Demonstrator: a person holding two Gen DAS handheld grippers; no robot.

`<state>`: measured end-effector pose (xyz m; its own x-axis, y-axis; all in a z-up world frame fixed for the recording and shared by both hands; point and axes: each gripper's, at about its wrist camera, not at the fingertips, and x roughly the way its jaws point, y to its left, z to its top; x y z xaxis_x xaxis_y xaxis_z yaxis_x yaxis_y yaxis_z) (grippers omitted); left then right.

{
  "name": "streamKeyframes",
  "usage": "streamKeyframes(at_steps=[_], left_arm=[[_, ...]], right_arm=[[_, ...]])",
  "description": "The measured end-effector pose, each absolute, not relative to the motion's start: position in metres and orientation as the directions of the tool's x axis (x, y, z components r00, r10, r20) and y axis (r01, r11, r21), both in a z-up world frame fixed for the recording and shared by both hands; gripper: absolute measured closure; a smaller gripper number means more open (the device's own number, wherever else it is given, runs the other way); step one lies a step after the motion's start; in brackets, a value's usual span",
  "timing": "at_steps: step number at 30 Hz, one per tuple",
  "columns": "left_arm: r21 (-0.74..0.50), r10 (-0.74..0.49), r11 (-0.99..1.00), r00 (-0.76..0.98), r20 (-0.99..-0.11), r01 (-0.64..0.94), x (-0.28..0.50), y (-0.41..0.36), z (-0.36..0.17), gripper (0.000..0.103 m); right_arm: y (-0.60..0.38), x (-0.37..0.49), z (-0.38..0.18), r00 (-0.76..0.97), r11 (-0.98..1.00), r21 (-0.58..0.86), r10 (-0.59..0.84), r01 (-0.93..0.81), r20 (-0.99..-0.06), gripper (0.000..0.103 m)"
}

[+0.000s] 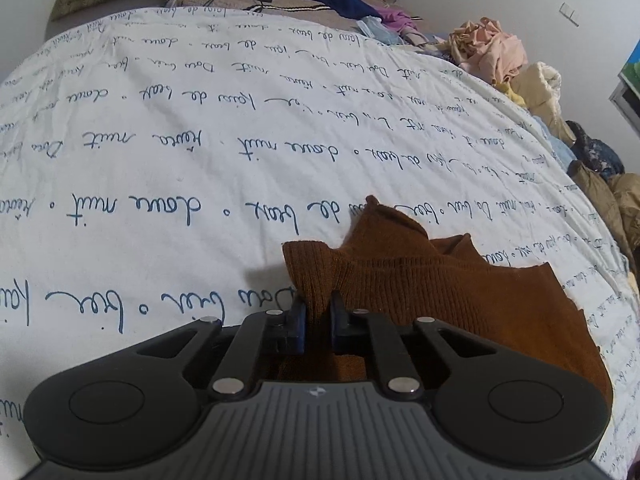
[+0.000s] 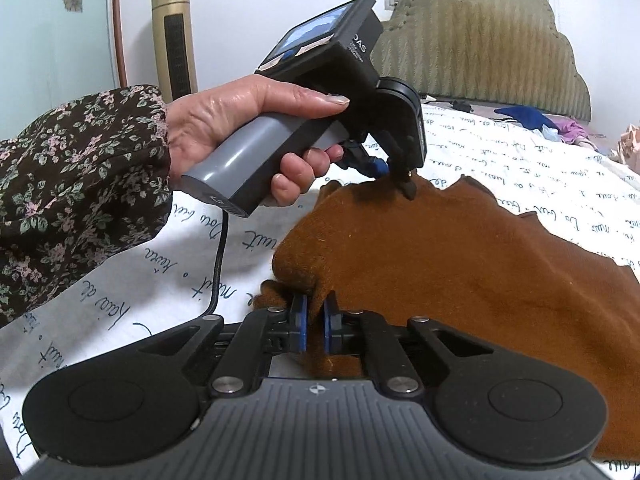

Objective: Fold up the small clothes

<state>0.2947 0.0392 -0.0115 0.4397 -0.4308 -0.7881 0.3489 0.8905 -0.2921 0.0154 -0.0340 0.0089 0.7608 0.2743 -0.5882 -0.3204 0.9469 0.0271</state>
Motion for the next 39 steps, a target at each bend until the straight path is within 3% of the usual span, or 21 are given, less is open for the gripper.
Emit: streamKeyframes(at_steps=[16,26,31,33,35,36,39], left_arm=[[-0.250,-0.365,0.922,0.443,-0.819,0.297,0.292,0.010,0.017,0.093],[-0.096,-0.282,0.917,0.461,-0.842,0.386,0.268,-0.109,0.054,0.092],[-0.012,-0.238,0.897,0.461,-0.855,0.442,0.252,-0.168,0.058,0.092],[0.001,-0.225,0.893,0.450,-0.864,0.449,0.251,-0.174,0.054,0.092],[0.017,-0.204,0.894,0.441,-0.874,0.447,0.251,-0.170,0.051,0.093],[0.023,-0.202,0.893,0.445,-0.872,0.450,0.250,-0.166,0.053,0.093],[0.048,-0.195,0.889,0.472,-0.860,0.455,0.250,-0.145,0.065,0.093]], right_arm=[[-0.070,0.009,0.016,0.787,0.945,0.121,0.321,-0.304,-0.528,0.094],[-0.154,-0.012,0.035,0.848,0.953,0.231,0.281,-0.193,-0.450,0.100],[-0.201,-0.016,0.028,0.829,0.935,0.314,0.306,-0.167,-0.468,0.100],[-0.208,-0.020,0.026,0.828,0.916,0.347,0.350,-0.203,-0.439,0.087],[-0.204,-0.020,0.026,0.819,0.916,0.321,0.368,-0.239,-0.441,0.064],[-0.199,-0.020,0.025,0.817,0.913,0.315,0.382,-0.260,-0.432,0.045],[-0.181,-0.019,0.026,0.805,0.907,0.278,0.412,-0.317,-0.426,0.042]])
